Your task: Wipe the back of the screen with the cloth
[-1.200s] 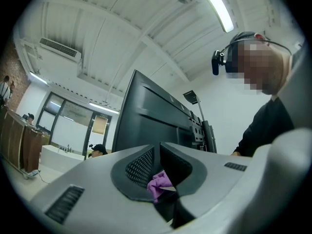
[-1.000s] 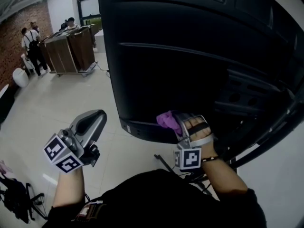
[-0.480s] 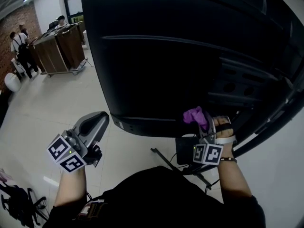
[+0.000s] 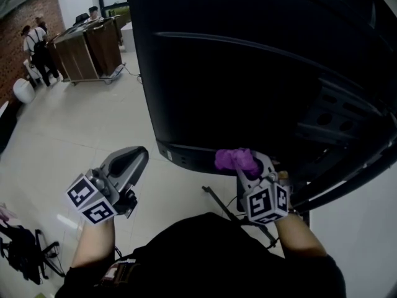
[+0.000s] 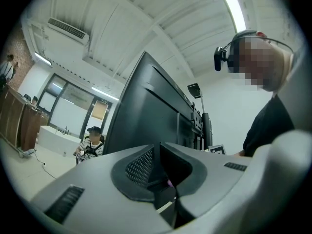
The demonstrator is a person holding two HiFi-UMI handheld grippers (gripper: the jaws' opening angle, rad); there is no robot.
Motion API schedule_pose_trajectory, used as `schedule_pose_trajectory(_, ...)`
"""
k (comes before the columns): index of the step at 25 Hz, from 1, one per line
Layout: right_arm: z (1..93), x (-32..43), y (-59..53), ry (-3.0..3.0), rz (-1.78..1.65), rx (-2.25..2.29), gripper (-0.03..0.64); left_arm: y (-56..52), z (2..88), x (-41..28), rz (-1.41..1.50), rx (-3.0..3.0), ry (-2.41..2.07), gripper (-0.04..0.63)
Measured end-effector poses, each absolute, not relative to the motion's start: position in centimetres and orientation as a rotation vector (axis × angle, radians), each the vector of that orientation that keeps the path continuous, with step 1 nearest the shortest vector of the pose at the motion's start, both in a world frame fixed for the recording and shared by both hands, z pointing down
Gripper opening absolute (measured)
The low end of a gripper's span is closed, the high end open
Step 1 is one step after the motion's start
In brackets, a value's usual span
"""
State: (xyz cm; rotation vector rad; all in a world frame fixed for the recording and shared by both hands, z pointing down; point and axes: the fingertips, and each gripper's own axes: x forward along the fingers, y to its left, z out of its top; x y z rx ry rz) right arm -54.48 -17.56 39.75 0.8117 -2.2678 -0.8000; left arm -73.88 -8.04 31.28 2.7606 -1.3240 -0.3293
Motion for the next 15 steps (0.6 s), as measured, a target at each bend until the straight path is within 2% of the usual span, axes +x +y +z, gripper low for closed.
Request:
schedule_pose_trajectory(5,42.1,-65.0,-15.9,-2.218,-0.989,0.600,0.109,-6.7,32.1,-74.4,-0.306,2.738,-1.341,0.032)
schedule_pose_trajectory(8,42.5,-68.5,-16.0,-2.123,-1.137,0.574,0.109,-5.9,32.5,-74.6,-0.300,2.726,-1.352,0.032)
schedule_pose_trajectory(11,43.5,-68.5,-17.2,-2.011,-1.238,0.586,0.109,-5.4,32.8,-74.7,-0.303,2.714,-1.361,0.032)
schedule_pose_trajectory(15,44.7,-63.9,-18.4,-1.960,-1.203,0.632,0.109,-5.7,33.2,-74.7,-0.303,2.704,-1.354,0.032)
